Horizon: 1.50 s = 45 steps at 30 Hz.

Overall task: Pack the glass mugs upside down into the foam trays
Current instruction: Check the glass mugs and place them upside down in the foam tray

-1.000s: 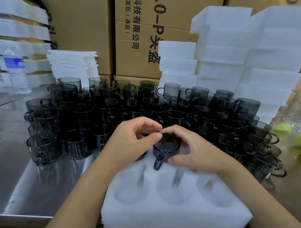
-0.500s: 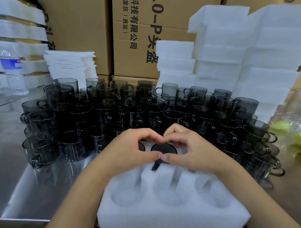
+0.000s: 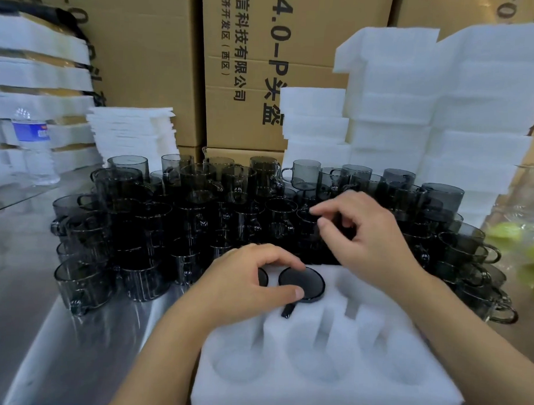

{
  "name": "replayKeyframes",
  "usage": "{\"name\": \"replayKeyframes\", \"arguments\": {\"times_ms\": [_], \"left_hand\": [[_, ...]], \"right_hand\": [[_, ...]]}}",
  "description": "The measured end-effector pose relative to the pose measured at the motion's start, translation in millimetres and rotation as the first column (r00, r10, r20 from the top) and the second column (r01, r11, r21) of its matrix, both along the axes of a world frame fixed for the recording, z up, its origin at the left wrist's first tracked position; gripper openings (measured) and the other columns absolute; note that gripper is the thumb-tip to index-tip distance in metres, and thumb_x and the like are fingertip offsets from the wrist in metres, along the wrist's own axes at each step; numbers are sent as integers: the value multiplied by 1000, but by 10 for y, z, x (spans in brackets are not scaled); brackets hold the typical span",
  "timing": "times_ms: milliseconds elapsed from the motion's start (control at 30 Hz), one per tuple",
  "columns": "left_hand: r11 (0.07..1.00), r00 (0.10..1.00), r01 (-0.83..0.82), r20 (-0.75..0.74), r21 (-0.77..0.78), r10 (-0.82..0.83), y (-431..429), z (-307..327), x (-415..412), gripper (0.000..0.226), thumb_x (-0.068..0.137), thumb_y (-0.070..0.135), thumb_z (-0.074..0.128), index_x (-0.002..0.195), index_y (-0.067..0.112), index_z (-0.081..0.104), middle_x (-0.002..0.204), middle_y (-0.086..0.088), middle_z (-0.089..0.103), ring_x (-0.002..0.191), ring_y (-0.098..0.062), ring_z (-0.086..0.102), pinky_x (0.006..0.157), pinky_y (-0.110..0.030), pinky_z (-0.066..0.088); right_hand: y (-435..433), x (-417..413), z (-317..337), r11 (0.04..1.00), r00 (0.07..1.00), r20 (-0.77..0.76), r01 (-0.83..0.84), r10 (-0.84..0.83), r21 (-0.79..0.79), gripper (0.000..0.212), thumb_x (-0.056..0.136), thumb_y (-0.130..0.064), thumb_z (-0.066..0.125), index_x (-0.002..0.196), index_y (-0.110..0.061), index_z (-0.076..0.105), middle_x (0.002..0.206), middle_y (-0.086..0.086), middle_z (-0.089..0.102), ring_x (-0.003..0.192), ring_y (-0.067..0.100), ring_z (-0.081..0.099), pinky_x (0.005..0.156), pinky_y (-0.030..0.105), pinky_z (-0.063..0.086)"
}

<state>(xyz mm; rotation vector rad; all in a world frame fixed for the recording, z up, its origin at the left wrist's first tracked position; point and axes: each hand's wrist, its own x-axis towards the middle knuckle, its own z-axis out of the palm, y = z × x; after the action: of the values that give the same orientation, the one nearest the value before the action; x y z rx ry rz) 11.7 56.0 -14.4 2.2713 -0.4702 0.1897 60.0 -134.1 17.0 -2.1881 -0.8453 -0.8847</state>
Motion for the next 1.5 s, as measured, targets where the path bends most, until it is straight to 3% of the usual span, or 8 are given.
{"name": "replayKeyframes", "arguments": {"times_ms": [300, 400, 833, 1067, 1200, 1367, 1433, 1500], "left_hand": [[997, 998, -17, -54, -78, 13, 18, -32, 17, 33, 66, 51, 66, 98, 53, 63, 108, 30, 64, 109, 2, 56, 99, -35, 45], [994, 998, -11, -65, -106, 4, 23, -39, 17, 32, 67, 48, 68, 98, 52, 64, 107, 29, 65, 108, -1, 58, 98, -37, 46], [993, 998, -13, -56, -119, 7, 33, -32, 15, 33, 67, 46, 70, 99, 51, 64, 105, 29, 66, 105, 5, 58, 98, -34, 46], [991, 998, -8, -60, -133, 0, 45, -45, 29, 29, 74, 35, 76, 99, 48, 66, 105, 26, 67, 106, 3, 59, 99, -34, 45], [989, 999, 8, -39, -146, -14, 52, -51, 37, 30, 78, 28, 77, 102, 43, 67, 103, 27, 67, 101, 8, 60, 94, -25, 46], [983, 999, 29, -18, -183, -32, 49, -54, 57, 52, 76, 35, 75, 117, 52, 48, 107, 33, 64, 106, 14, 55, 96, -24, 42], [979, 1000, 25, -4, -200, -26, 43, -62, 65, 59, 79, 31, 75, 120, 56, 40, 107, 31, 65, 107, 12, 56, 96, -23, 41], [974, 1000, 17, 16, -224, -13, 31, -68, 76, 63, 81, 27, 74, 122, 56, 36, 106, 28, 67, 105, 9, 58, 94, -22, 42]], "right_hand": [[488, 654, 502, 911, 981, 57, 194, -186, -365, 40, 92, -9, 44, 128, -22, 55, 122, 5, 48, 114, 25, 41, 91, 35, 37], [632, 788, 523, 842, 966, 136, 258, -220, -474, 50, 91, -4, 47, 136, -27, 46, 129, 7, 42, 115, 27, 39, 84, 33, 31], [566, 865, 455, 825, 974, 130, 228, -188, -517, 13, 93, -23, 56, 105, -18, 54, 131, 2, 42, 110, 24, 45, 81, 33, 30], [473, 816, 538, 896, 968, 184, 232, -172, -378, 14, 95, -21, 52, 106, -13, 52, 117, 5, 49, 101, 26, 47, 79, 37, 39], [438, 601, 596, 962, 967, 167, 220, -193, -162, 14, 95, -19, 49, 106, -10, 49, 120, 6, 49, 107, 26, 45, 83, 39, 36], [287, 103, 326, 999, 989, 150, 12, -18, 42, 11, 93, -13, 47, 91, -14, 36, 128, 4, 29, 82, -6, 43, 68, 15, 29], [227, -38, 143, 997, 990, 144, -14, 2, 81, 10, 91, -14, 46, 89, -15, 37, 126, 1, 23, 97, -11, 38, 82, 6, 30], [190, -105, -31, 995, 991, 136, -12, -1, 100, 9, 88, -15, 47, 88, -15, 38, 126, 5, 24, 112, -2, 34, 97, 14, 30]]}}
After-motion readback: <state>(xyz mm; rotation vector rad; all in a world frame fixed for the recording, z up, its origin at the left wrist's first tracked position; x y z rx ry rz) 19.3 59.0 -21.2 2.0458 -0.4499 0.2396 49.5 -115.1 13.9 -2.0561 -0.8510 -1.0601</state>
